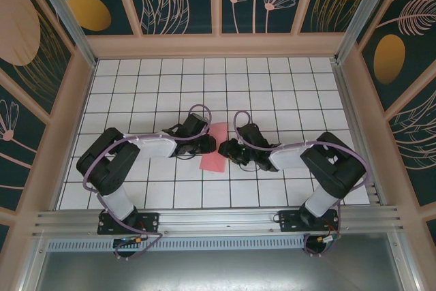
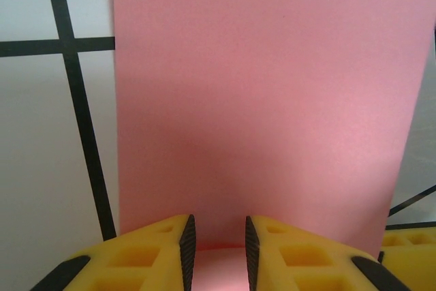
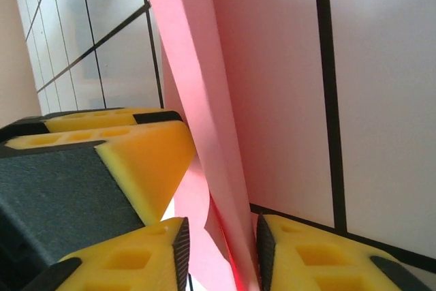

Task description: Fold a paper plane with a square sheet of paper (pick it up from the middle)

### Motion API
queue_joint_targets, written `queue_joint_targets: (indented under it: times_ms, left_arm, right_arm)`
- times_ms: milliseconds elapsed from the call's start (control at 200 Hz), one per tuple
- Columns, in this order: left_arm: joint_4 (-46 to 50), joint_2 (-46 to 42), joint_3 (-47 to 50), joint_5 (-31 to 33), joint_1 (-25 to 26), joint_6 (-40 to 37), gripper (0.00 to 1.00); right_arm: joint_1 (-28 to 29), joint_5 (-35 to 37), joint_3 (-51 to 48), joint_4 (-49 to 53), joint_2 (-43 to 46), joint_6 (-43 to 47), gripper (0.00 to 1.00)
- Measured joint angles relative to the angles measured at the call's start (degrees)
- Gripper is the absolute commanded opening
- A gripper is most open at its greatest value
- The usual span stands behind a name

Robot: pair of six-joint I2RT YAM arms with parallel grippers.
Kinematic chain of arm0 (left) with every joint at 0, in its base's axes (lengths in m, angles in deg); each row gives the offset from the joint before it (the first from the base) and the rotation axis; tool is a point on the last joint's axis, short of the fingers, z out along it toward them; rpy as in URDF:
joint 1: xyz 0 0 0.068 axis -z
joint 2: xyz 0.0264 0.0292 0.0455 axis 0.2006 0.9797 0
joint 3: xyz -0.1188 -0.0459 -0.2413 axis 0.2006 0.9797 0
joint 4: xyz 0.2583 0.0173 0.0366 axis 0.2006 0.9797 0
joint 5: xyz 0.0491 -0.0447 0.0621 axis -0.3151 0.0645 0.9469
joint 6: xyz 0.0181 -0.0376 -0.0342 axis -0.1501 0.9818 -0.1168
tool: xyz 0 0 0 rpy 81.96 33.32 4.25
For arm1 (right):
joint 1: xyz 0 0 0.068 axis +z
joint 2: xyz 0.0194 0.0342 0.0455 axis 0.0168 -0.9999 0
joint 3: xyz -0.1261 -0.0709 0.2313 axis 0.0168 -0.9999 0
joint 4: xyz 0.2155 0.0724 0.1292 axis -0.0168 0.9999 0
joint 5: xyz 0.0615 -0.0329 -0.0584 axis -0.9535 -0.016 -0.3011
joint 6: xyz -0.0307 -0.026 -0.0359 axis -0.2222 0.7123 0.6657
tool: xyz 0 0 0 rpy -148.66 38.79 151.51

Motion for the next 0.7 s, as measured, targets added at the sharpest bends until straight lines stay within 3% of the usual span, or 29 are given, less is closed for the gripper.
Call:
queue_joint_targets:
  times_ms: [180, 425, 555, 701]
  left_arm:
    - [0.0, -2.5, 0.4, 0.9, 0.0, 0.7, 0.31]
    - [0.4, -12.3, 2.9, 6.1, 0.0, 3.1, 0.34]
    - [1.3, -19.8, 4.5, 11.1, 0.0, 4.4, 0.37]
    - [2.3, -28.5, 6.2, 17.9, 0.0, 5.6, 0.44]
  right_arm:
    - [0.0, -1.2, -0.3, -1.5, -1.5, 0.0, 0.24]
    - [-0.1, -1.3, 0.4, 1.1, -0.1, 3.2, 0.08]
    - [-0.4, 0.5, 3.1, 8.2, 3.7, 6.1, 0.07]
    - [-0.4, 6.9, 10.9, 23.8, 9.2, 11.3, 0.07]
